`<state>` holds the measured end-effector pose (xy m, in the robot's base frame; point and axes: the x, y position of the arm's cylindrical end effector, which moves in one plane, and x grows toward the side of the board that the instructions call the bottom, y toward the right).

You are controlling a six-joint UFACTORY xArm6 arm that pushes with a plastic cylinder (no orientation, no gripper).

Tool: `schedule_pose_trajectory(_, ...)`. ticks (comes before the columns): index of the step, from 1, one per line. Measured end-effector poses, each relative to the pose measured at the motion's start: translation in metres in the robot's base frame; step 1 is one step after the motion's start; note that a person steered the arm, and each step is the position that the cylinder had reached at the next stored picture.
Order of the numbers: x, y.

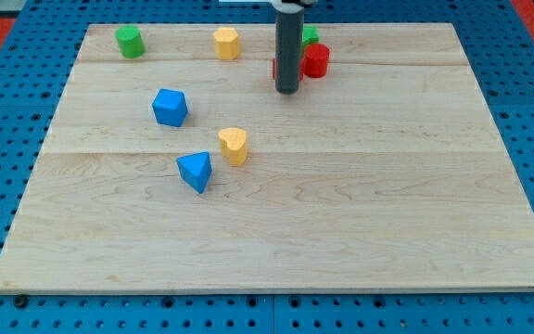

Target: Move arm towards the left side

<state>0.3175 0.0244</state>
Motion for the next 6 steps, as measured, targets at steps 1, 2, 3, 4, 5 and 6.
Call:
schedule_pose_trajectory(1,0.003,-0.008)
schedule_pose_trajectory(2,0.031,-0.111)
schedule_pose_trajectory(3,-0.029,-0.169)
schedule_pose_trajectory(4,-0.044,-0.249)
schedule_pose_trajectory(5,-0.037,-0.278)
schedule_pose_trajectory(6,-0.039,-0.278)
